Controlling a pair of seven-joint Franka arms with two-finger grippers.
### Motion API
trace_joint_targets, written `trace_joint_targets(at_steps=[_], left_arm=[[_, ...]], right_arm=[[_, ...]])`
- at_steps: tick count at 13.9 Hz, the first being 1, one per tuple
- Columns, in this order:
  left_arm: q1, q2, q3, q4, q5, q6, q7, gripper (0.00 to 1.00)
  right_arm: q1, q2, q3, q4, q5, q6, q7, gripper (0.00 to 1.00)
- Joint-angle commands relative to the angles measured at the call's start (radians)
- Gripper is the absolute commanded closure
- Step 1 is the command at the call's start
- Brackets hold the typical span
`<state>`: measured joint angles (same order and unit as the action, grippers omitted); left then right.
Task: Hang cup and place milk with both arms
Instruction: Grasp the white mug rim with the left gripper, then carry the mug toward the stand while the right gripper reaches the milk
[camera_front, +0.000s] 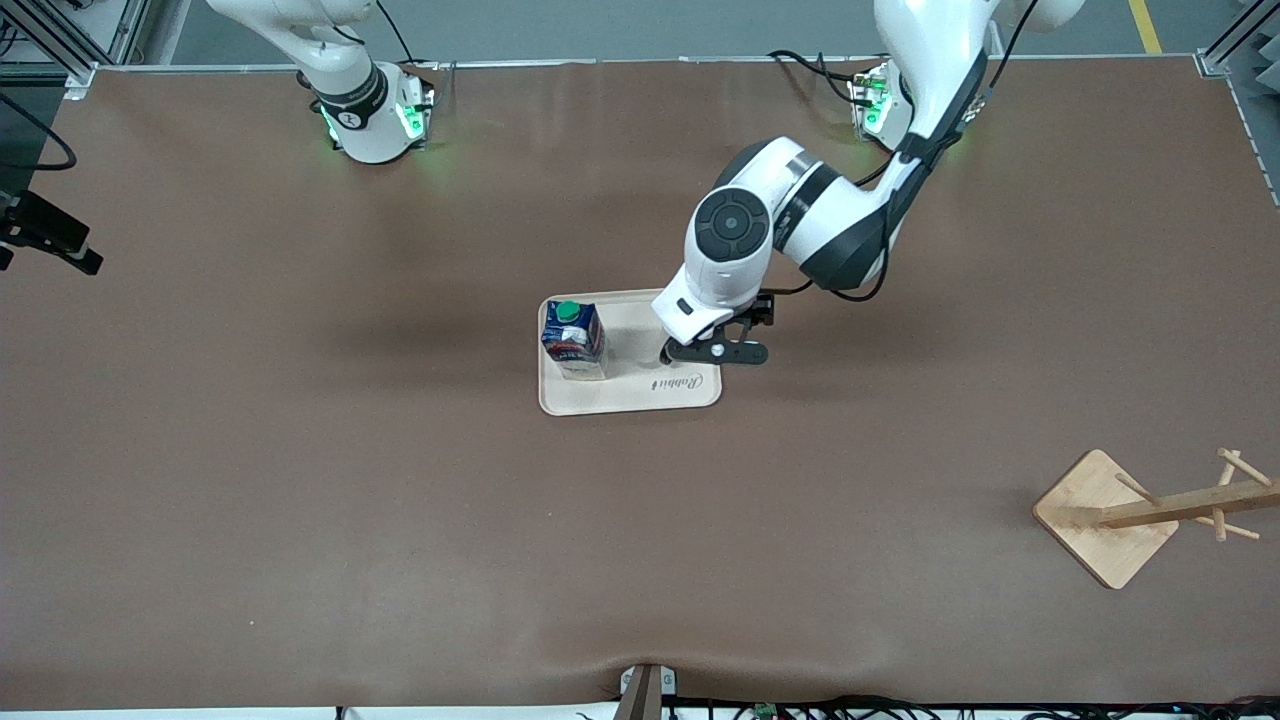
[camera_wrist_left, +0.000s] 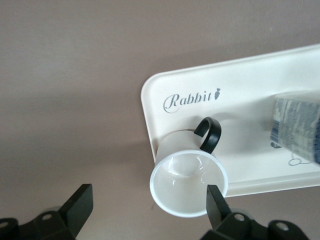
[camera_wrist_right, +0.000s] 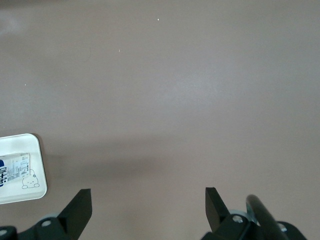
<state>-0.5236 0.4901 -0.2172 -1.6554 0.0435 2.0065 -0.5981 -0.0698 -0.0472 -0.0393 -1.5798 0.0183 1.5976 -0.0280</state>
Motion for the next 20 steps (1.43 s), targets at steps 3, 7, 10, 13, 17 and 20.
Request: trace_joint_targets(at_steps=[3, 7, 10, 13, 17, 20], left_arm=[[0.004, -0.018, 0.001, -0.13, 0.001, 0.097, 0.228, 0.0], [-0.016, 0.053, 0.001, -0.13, 0.003, 0.213, 0.299, 0.24], [-0.021, 0.077, 0.001, -0.127, 0.003, 0.236, 0.31, 1.0], [-0.033, 0.077, 0.002, -0.121, 0.001, 0.236, 0.293, 1.0], [-0.024, 0.05, 0.002, -0.087, 0.001, 0.206, 0.291, 1.0], [-0.004, -0.042, 0.015, -0.074, 0.001, 0.158, 0.302, 1.0]], right_arm=[[-0.007, 0.033, 0.012, 0.024, 0.0, -0.005, 0.0, 0.0], [-0.007, 0.055, 0.013, 0.023, 0.006, -0.005, 0.003, 0.0], [0.011, 0.079, 0.016, 0.012, 0.006, -0.019, 0.003, 0.0], [0.041, 0.105, 0.018, 0.011, 0.017, 0.007, 0.014, 0.0], [0.035, 0.155, 0.018, 0.014, 0.089, 0.018, 0.016, 0.0], [0.033, 0.188, 0.015, 0.017, 0.193, 0.021, 0.013, 0.0]])
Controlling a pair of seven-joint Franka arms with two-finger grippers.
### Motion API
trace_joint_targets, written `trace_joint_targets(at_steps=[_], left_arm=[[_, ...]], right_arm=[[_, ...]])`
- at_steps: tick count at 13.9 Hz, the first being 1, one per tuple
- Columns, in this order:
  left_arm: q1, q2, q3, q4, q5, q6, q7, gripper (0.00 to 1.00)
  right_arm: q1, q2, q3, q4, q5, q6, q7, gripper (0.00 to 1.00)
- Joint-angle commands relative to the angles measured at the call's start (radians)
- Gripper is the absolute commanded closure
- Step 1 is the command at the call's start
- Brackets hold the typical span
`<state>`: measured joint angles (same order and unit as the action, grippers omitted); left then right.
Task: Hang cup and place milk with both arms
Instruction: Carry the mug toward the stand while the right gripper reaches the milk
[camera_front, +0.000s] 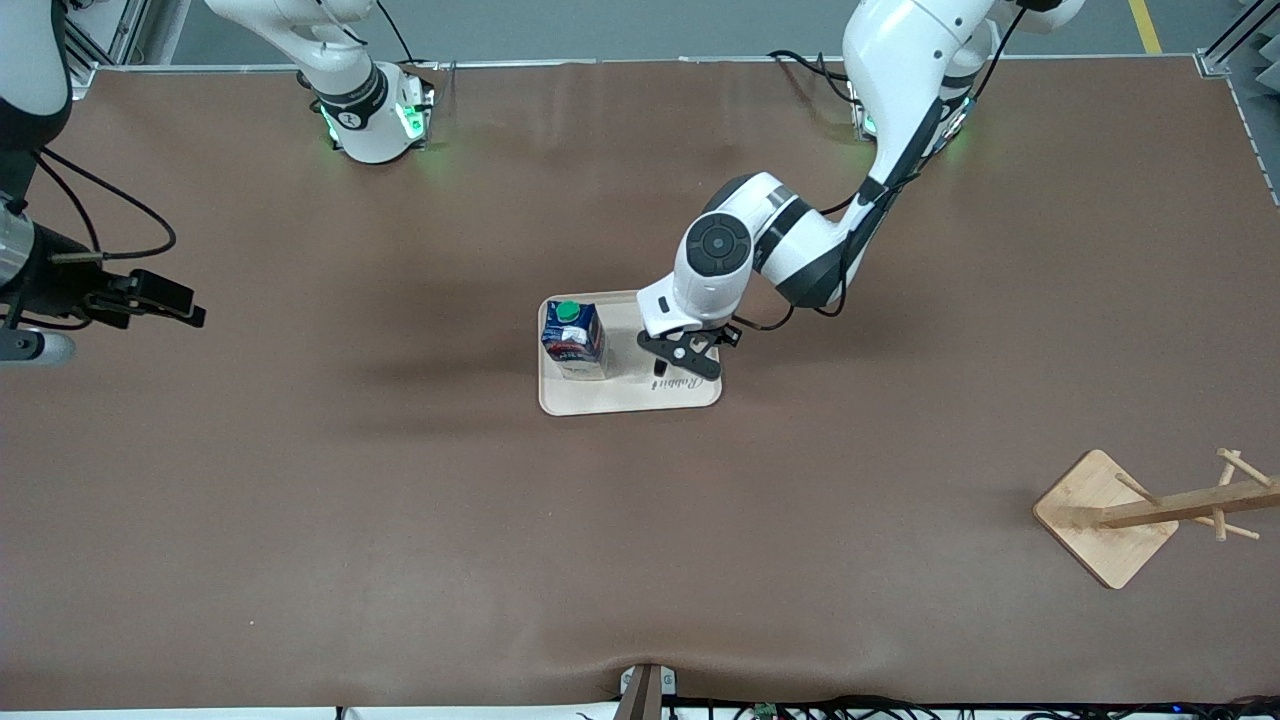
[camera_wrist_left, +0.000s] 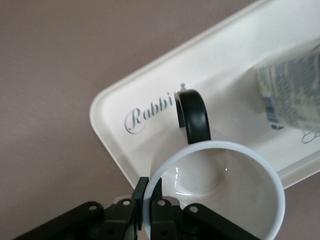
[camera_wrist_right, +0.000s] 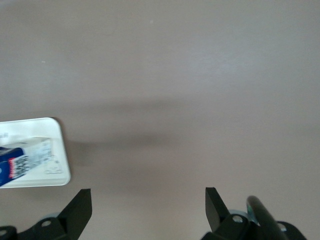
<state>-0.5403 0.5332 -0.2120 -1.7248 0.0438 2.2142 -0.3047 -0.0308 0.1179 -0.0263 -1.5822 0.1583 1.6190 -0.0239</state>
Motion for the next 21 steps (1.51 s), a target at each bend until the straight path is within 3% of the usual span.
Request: trace_joint_targets(at_steps=[1, 5, 9, 12, 15, 18, 21], left_arm=[[0.038, -0.111, 0.01, 0.01, 0.002, -0.077, 0.01, 1.0], [0.162, -0.22, 0.01, 0.094, 0.001, -0.263, 0.005, 1.0], [0.333, -0.308, 0.005, 0.096, 0.001, -0.329, 0.038, 1.0], [0.48, -0.355, 0.005, 0.096, -0.004, -0.364, 0.154, 1.0], [0.598, -0.387, -0.003, 0.097, -0.015, -0.401, 0.284, 1.0], [0.683, -0.407, 0.005, 0.099, -0.015, -0.415, 0.443, 1.0], [0.769, -0.409, 0.003, 0.105, -0.022, -0.415, 0.562, 1.0]], right_arm=[[0.008, 0.028, 0.003, 0.021, 0.044, -0.001, 0.007, 0.0], [0.058, 0.028, 0.003, 0.019, 0.041, -0.016, 0.016, 0.0], [0.11, 0.028, 0.005, 0.004, 0.035, -0.054, 0.018, 0.0], [0.208, 0.035, 0.005, -0.018, 0.037, -0.042, 0.066, 0.0], [0.32, 0.058, 0.005, -0.022, 0.037, 0.007, 0.304, 0.0], [0.371, 0.097, 0.006, -0.048, 0.049, 0.048, 0.318, 0.0], [0.457, 0.097, 0.008, -0.189, 0.064, 0.259, 0.439, 0.0]])
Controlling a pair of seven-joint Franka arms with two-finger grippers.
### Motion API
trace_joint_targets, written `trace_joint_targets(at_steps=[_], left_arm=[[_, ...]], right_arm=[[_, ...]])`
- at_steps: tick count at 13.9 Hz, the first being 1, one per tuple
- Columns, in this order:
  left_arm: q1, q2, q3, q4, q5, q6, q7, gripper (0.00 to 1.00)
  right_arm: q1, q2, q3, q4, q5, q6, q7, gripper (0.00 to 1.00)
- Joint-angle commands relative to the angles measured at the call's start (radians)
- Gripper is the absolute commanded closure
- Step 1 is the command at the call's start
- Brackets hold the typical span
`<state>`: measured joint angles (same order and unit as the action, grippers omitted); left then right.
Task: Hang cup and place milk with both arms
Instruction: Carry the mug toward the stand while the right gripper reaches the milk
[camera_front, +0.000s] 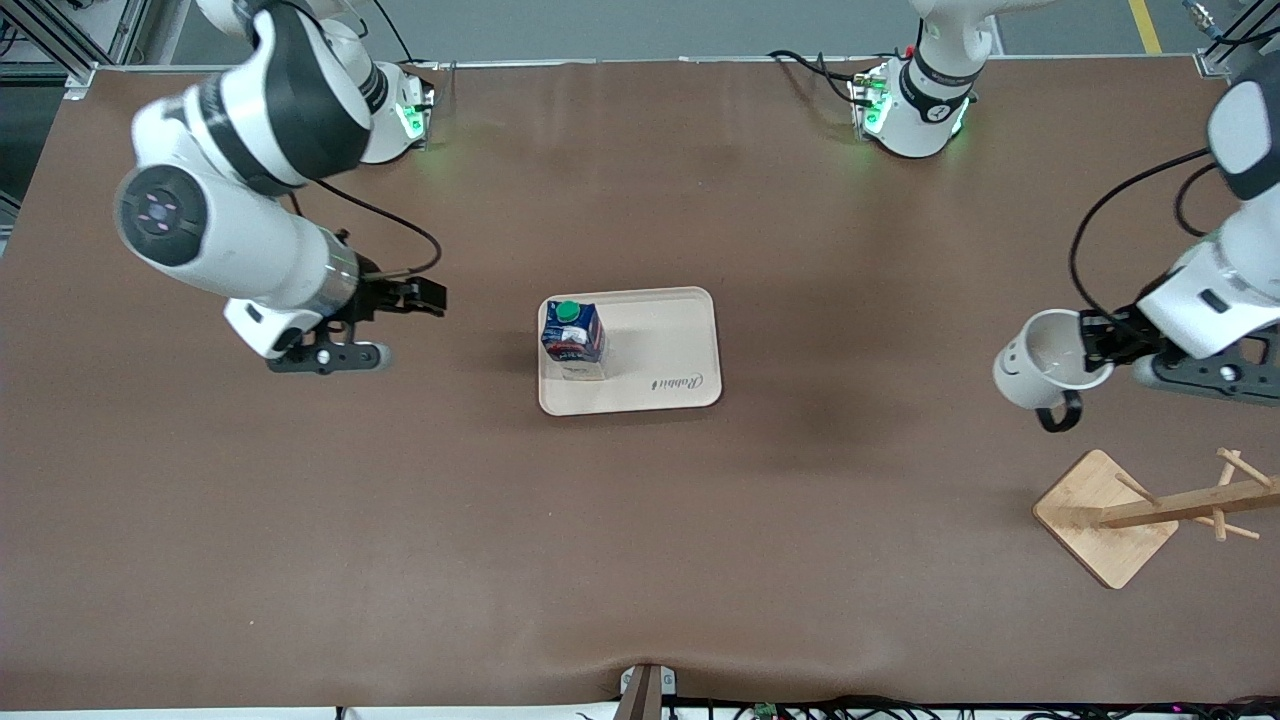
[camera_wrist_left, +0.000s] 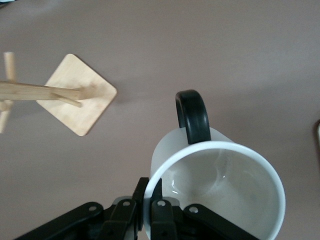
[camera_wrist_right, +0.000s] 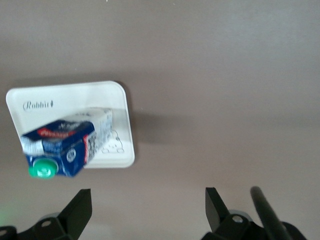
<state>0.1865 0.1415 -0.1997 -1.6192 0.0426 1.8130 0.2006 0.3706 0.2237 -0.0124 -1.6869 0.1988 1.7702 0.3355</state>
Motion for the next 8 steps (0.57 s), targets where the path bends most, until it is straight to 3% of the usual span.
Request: trace_joint_targets(at_steps=[1, 8], left_arm=[[0.053, -0.013, -0.006, 0.013, -0.035, -0.014, 0.059, 1.0], [0.223, 0.041, -0.006, 0.056, -0.105, -0.001, 0.178, 1.0]], right_arm=[[0.117, -0.007, -0.007, -0.094, 0.022, 0.154, 0.124, 0.0], [0.29, 0.077, -0.008, -0.088, 0.022, 0.36, 0.339, 0.0]])
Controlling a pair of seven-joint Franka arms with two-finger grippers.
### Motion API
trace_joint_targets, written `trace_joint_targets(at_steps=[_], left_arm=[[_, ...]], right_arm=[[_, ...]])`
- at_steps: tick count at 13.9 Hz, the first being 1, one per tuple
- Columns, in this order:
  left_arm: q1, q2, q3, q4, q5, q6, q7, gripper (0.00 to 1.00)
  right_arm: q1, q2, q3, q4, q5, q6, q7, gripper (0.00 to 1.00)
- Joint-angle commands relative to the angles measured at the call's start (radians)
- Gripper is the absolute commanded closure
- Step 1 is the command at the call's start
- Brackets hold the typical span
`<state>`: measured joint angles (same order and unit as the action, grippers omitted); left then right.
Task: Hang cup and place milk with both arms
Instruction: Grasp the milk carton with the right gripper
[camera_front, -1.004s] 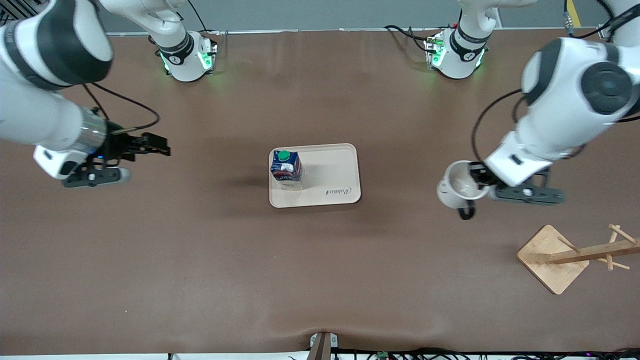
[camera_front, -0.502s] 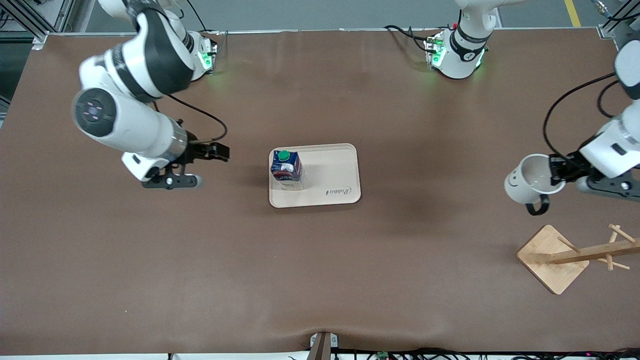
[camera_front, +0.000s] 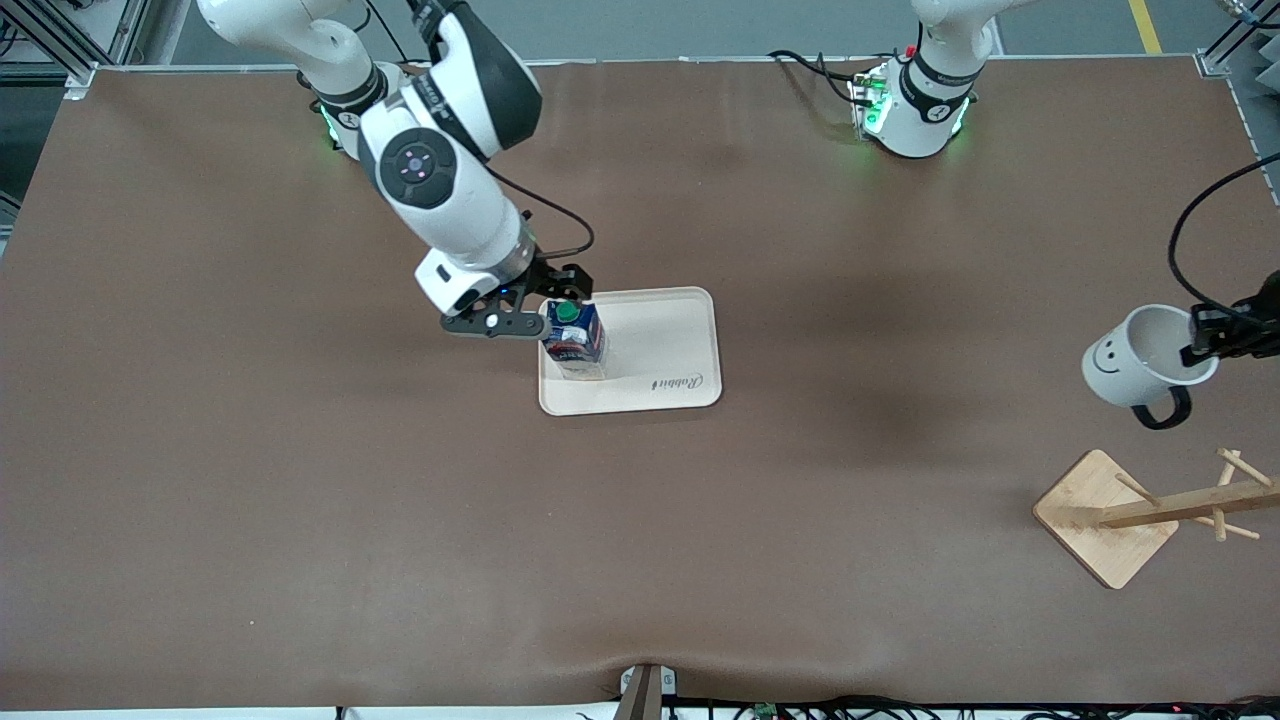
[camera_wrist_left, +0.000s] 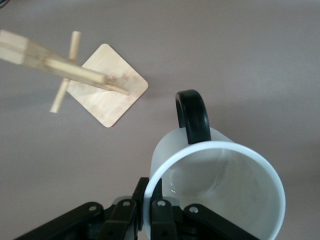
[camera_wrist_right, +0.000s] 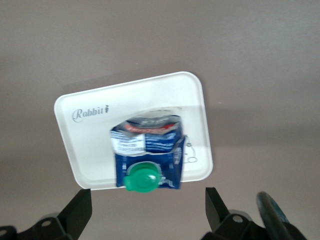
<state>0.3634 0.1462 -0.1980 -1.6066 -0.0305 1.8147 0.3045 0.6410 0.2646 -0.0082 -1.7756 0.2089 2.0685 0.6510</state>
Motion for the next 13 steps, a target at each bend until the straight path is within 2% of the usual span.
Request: trace_joint_targets(at_steps=[1, 4, 7, 8, 9, 10, 12, 13], left_arm=[[0.067, 0.061, -0.008, 0.063, -0.034, -0.003, 0.114, 1.0], [0.074, 0.121, -0.008, 0.146, -0.035, -0.003, 0.153, 1.0], [0.071, 0.138, -0.008, 0.154, -0.048, 0.015, 0.154, 1.0], [0.071, 0.147, -0.008, 0.154, -0.051, 0.021, 0.157, 1.0], [0.071, 0.15, -0.008, 0.162, -0.051, 0.024, 0.157, 1.0], [0.069, 0.157, -0.008, 0.174, -0.051, 0.026, 0.159, 1.0], [0.069, 0.173, -0.008, 0.188, -0.051, 0.028, 0.169, 1.0], [0.072, 0.179, -0.008, 0.191, -0.051, 0.031, 0.192, 1.0]], right_arm=[[0.022, 0.053, -0.012, 0.002, 0.003, 0.097, 0.029, 0.0], [0.023, 0.122, -0.013, 0.001, -0.032, 0.159, 0.029, 0.0], [0.032, 0.14, -0.013, -0.004, -0.055, 0.177, 0.029, 0.0], [0.048, 0.139, -0.013, -0.001, -0.081, 0.174, 0.023, 0.16], [0.051, 0.139, -0.012, 0.004, -0.091, 0.167, 0.03, 0.87], [0.051, 0.137, -0.012, 0.005, -0.091, 0.16, 0.029, 1.0], [0.042, 0.116, -0.013, 0.025, -0.091, 0.116, 0.021, 1.0], [0.034, 0.104, -0.013, 0.08, -0.083, 0.032, 0.019, 1.0]])
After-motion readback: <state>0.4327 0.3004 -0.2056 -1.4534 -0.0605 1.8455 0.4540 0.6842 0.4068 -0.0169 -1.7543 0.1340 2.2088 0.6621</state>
